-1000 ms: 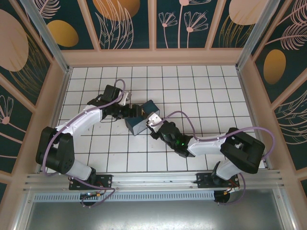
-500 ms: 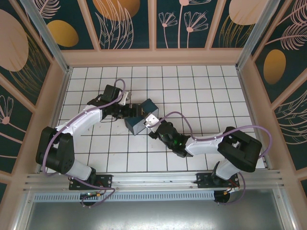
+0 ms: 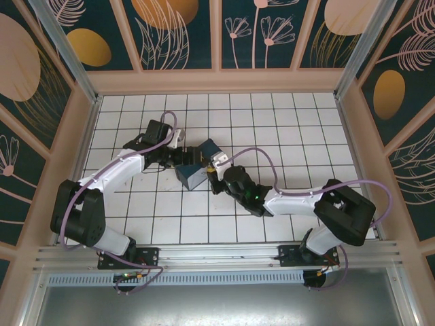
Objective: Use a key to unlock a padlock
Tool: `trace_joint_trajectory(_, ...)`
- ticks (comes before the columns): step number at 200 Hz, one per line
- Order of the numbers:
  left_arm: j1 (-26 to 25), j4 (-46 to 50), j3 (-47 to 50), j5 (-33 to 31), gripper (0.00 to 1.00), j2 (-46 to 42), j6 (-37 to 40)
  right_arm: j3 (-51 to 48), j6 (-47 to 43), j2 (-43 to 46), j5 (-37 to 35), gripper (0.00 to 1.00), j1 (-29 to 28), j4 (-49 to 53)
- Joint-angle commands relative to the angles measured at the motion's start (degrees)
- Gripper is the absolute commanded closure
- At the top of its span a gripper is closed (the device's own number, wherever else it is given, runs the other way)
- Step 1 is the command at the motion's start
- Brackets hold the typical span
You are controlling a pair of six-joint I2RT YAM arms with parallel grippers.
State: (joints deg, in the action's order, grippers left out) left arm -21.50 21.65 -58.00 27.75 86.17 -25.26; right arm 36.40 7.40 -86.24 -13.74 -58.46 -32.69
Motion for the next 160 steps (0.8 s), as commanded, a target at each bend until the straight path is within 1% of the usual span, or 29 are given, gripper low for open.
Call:
trace_joint_trajectory(1, 0.02, -1.93, -4.16, 7.78, 0.08, -1.11, -3.84, 1.94, 10.68, 0.13, 5.66, 1.0, 1.04, 2.13)
trace_joint_trajectory(11, 0.3, -2.05, -5.62, 8.18, 0.08, -1.01, -4.35, 1.49, 12.12, 0.24, 7.19, 1.0, 1.61, 0.97)
trace_joint_trajectory(21, 0.45, -1.65, -6.72, 7.97, 0.08, -0.83, -4.16, 0.54, 14.4, 0.34, 10.25, 1.0, 2.82, -1.14)
trace_joint_trajectory(28, 0.62, -1.52, -6.86, 7.83, 0.08, -0.66, -4.03, -0.24, 16.21, 0.26, 12.09, 1.0, 3.69, -2.77)
trace_joint_trajectory(40, 0.85, -1.69, -6.57, 7.44, 0.08, -0.32, -3.85, -1.66, 18.95, 0.45, 12.61, 1.0, 4.95, -5.5)
trace_joint_trajectory(45, 0.92, -1.7, -6.29, 6.99, 0.08, -0.17, -3.69, -2.08, 19.3, 0.59, 14.43, 1.0, 5.34, -6.42)
trace_joint_trajectory(58, 0.87, -1.63, -5.58, 5.52, 0.08, 0.01, -2.86, -1.97, 16.98, 1.16, 13.2, 1.0, 4.94, -5.74)
trace_joint_trajectory(63, 0.88, -1.48, -5.38, 4.89, 0.08, 0.05, -2.49, -1.59, 15.59, 1.29, 13.14, 1.0, 4.7, -4.68)
trace_joint_trajectory(84, 1.01, -0.29, -5.48, 3.05, 0.08, 0.82, -0.87, 1.07, 8.8, 1.62, 9.04, 1.0, 3.46, 1.55)
trace_joint_trajectory(95, 1.11, 0.56, -5.93, 1.9, 0.08, 1.25, 0.18, 2.94, 5.66, 1.52, 7.14, 0.96, 3.03, 5.46)
trace_joint_trajectory(113, 1.1, 2.05, -6.43, -0.26, 0.08, 2.04, 1.96, 5.23, 1.79, 1.1, 3.5, 0.86, 2.51, 10.19)
trace_joint_trajectory(133, 1.11, 1.42, -4.92, 0.37, 0.09, 2.66, 2.24, 5.78, 0.07, 1.36, 1.25, 0.79, 2.47, 10.66)
trace_joint_trajectory(160, 1.11, -0.22, -3.1, 1.26, 0.1, 2.55, 0.89, 6.14, -2.89, 2.15, 1.54, 0.71, 2.51, 11.13)
